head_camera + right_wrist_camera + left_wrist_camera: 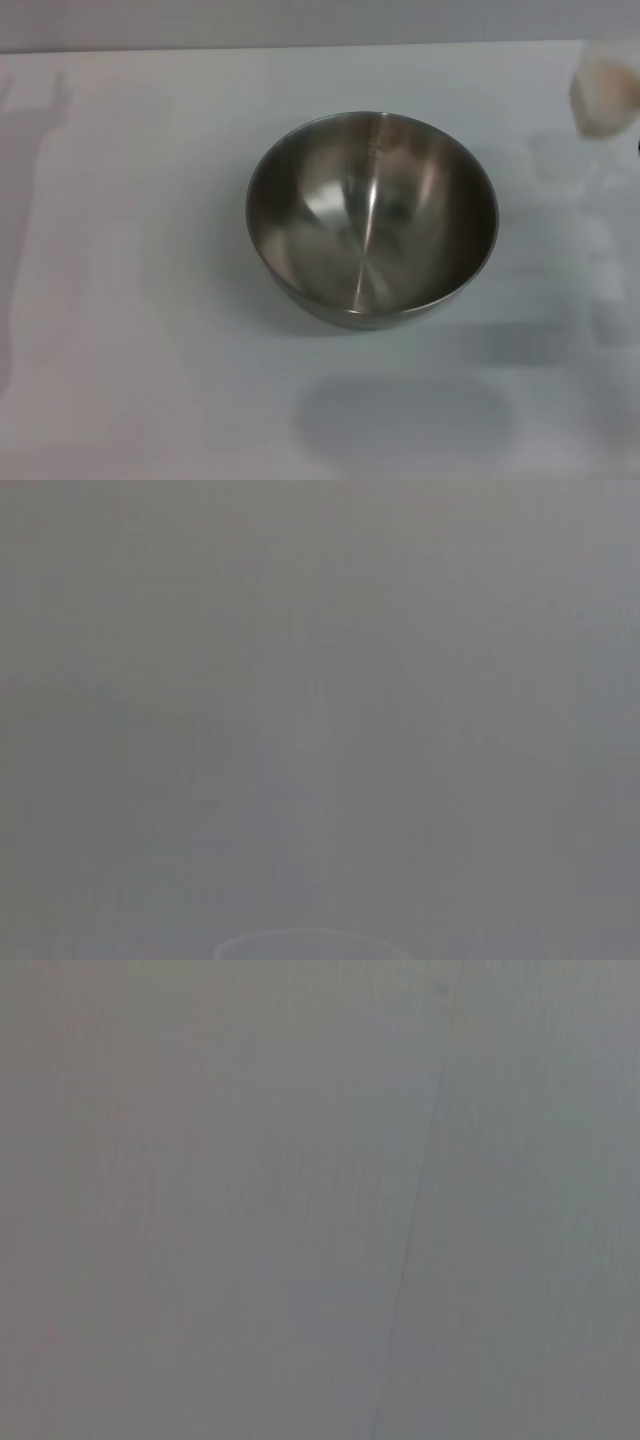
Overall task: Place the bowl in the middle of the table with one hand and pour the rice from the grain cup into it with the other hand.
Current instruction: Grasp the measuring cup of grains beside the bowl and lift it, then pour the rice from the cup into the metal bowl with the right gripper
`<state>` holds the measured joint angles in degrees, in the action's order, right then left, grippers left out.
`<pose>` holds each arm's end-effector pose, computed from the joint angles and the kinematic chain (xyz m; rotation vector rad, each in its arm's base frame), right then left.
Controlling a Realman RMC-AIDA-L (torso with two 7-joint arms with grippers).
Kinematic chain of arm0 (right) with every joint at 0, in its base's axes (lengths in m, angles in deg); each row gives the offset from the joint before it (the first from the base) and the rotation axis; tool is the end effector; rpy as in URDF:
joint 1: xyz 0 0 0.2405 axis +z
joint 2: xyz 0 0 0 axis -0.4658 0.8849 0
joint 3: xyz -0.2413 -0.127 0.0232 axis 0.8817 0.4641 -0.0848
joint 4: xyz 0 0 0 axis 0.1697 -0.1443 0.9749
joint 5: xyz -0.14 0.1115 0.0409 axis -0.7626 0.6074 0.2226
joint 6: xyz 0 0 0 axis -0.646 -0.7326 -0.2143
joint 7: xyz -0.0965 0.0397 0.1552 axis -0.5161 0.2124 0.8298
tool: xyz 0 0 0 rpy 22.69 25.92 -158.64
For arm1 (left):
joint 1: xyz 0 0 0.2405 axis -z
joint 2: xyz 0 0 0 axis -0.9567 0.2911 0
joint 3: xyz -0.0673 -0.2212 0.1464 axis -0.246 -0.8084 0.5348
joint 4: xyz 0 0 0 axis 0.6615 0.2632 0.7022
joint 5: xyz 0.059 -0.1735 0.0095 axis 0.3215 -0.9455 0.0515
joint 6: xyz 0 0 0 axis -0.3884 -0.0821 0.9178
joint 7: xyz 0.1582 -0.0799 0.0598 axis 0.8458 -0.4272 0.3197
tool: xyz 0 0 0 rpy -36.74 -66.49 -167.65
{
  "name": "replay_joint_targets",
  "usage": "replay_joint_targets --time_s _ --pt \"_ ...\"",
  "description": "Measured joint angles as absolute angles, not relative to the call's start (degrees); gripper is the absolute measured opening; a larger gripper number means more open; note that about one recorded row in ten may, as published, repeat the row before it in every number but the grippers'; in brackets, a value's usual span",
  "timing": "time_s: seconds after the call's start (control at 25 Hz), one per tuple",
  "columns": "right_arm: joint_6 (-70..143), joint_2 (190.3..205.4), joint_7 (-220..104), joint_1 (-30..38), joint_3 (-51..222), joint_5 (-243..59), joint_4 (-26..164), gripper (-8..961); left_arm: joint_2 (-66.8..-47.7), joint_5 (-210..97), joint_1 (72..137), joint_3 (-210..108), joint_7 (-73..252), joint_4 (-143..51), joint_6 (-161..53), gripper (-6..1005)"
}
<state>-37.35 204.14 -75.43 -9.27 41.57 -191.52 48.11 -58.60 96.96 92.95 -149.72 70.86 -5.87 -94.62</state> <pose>0.3007 0.3288 0.0160 -1.4079 0.2324 0.6348 -0.2838 0.4165 0.0983 -1.3310 -0.5602 -0.9517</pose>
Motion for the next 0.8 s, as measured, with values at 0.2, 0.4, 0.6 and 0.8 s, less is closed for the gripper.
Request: replay_joint_targets --time_s 0.2,0.4,0.6,0.8 --pt "-42.3 204.14 -84.6 -3.8 44.1 -196.2 51.8 -2 -58.60 97.0 93.3 -149.6 70.2 -5.7 -94.7 725" --pt "-42.2 204.58 -107.3 -2.6 45.1 -205.2 50.9 -2 -58.74 97.0 93.4 -149.6 70.1 -5.0 -94.7 725" --pt "-41.8 204.67 -127.9 -2.9 46.6 -210.2 50.0 -2 -59.09 97.0 93.4 -149.6 70.2 -4.3 -94.7 725" --pt "-41.4 204.43 -142.6 -2.1 49.8 -211.4 51.1 -2 -59.27 97.0 92.9 -149.8 70.2 -3.6 -94.7 725"
